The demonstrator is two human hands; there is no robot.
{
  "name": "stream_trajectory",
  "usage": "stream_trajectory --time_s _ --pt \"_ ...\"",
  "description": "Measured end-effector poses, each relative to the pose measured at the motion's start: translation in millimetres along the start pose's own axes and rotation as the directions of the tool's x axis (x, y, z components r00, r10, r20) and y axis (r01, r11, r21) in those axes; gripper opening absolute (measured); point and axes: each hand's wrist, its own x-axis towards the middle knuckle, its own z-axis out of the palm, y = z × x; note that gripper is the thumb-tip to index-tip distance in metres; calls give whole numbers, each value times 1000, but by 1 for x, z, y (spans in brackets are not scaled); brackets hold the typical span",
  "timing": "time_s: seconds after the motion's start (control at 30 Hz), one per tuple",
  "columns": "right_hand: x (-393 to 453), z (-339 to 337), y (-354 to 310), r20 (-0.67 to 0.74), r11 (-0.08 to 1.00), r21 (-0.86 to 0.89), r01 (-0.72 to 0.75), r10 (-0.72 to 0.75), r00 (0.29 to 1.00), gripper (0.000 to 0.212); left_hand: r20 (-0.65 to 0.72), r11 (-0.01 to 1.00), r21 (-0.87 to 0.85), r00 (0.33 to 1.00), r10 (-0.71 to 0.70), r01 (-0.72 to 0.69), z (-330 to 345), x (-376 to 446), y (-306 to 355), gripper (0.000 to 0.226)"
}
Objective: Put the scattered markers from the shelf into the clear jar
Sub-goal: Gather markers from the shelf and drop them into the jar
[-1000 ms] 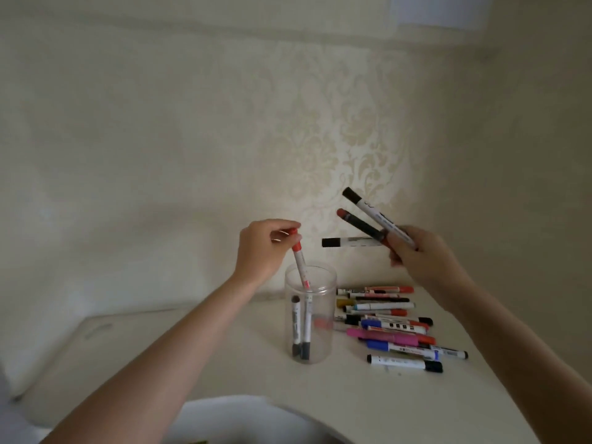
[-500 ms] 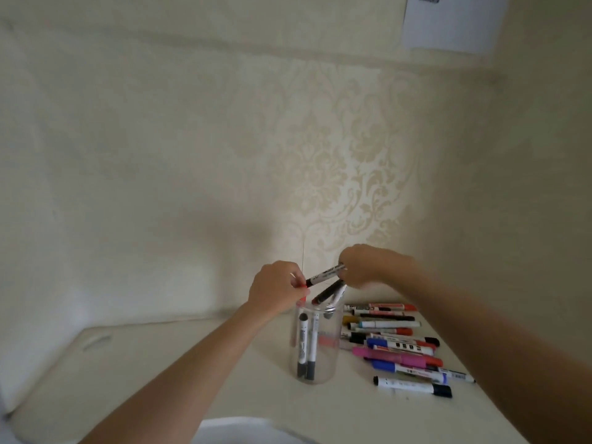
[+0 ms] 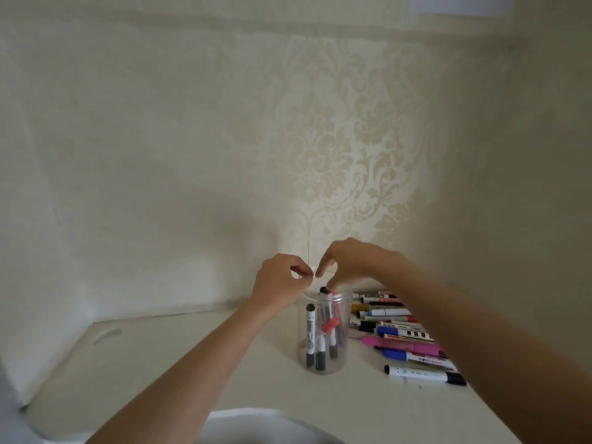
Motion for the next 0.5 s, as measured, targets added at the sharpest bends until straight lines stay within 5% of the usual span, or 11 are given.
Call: stream_trajectory --time_s 0.13,0.23,0.33,0.5 --pt "-30 8 58 -485 953 304 11 145 862 16 -56 992 -50 992 117 -119 0 -9 25 10" --pt "-60 61 113 -355 932 324 -161 278 893 13 24 958 -162 970 243 -237 20 -24 56 9" --pt "-93 126 151 -146 911 254 -324 367 919 22 255 949 -186 920 297 -255 68 -39 68 11" --pt "-124 178 166 -140 924 229 -305 342 929 65 520 961 86 834 183 -264 159 -51 43 41"
